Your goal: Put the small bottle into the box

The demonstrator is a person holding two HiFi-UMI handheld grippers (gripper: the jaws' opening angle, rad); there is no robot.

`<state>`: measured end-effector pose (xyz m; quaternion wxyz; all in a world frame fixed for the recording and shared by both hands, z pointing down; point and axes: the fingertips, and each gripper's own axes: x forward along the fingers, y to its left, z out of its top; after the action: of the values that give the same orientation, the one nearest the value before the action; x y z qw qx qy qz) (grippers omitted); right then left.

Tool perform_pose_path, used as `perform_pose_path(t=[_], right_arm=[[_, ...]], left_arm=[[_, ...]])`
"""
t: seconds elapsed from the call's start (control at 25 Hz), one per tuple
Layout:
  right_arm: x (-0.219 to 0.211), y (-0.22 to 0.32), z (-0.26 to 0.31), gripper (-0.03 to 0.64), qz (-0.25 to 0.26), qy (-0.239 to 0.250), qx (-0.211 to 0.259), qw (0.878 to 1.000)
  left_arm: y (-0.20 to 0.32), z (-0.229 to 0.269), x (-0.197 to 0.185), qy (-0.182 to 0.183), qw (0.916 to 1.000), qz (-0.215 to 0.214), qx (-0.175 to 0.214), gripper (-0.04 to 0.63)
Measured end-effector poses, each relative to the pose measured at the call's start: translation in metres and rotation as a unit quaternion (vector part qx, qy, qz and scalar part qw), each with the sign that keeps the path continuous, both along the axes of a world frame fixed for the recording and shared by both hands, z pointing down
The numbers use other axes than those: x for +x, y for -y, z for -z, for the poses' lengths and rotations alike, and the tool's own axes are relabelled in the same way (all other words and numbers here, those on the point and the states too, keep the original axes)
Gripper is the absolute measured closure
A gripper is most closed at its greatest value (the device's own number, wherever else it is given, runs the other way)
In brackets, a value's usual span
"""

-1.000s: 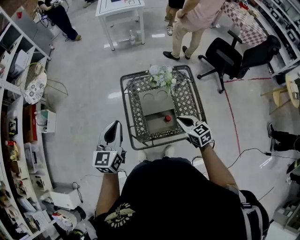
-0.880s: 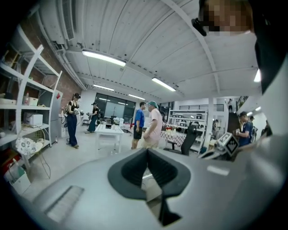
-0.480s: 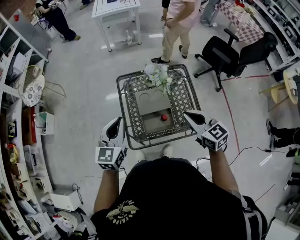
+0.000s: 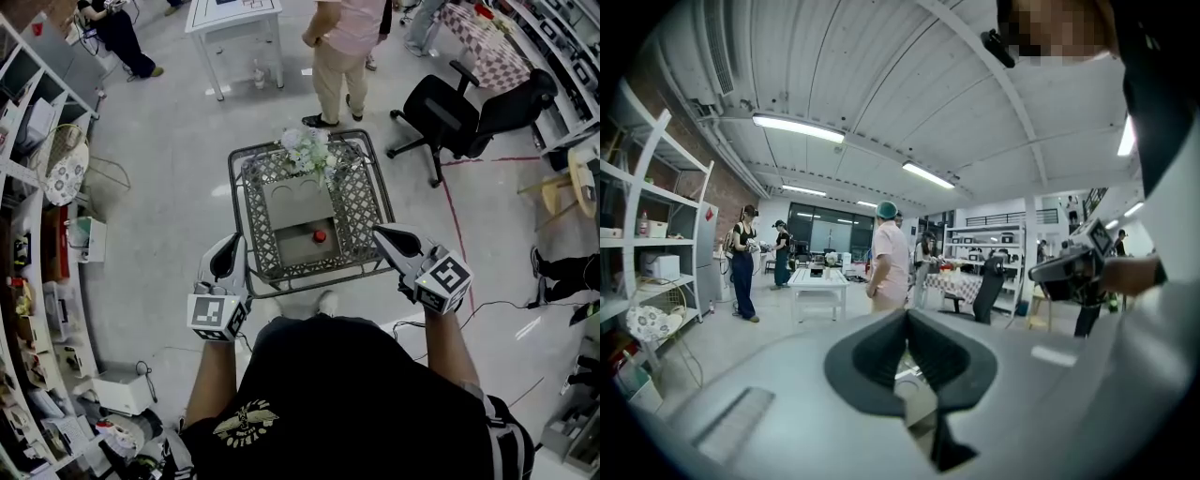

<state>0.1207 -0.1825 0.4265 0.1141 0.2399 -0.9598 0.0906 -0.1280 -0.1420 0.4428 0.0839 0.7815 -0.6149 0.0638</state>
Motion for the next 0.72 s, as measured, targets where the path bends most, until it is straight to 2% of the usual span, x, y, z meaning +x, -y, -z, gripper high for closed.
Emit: perform_pose_path(t=[0.36,0.72], right_arm=[[0.018,0.01,0.008,0.609,0.018,0.009,0.015,1.0],[0.014,0.017,0.009,0.609,0.011,0.022,0.006,1.0]], left_arm=[[-0.001,-0.003,0.024,-0.001,0.9998,0.018,0.0,0.595],[0.006,-0.003,0.031,-0.002,1.0,0.008,-0.001,0.595]])
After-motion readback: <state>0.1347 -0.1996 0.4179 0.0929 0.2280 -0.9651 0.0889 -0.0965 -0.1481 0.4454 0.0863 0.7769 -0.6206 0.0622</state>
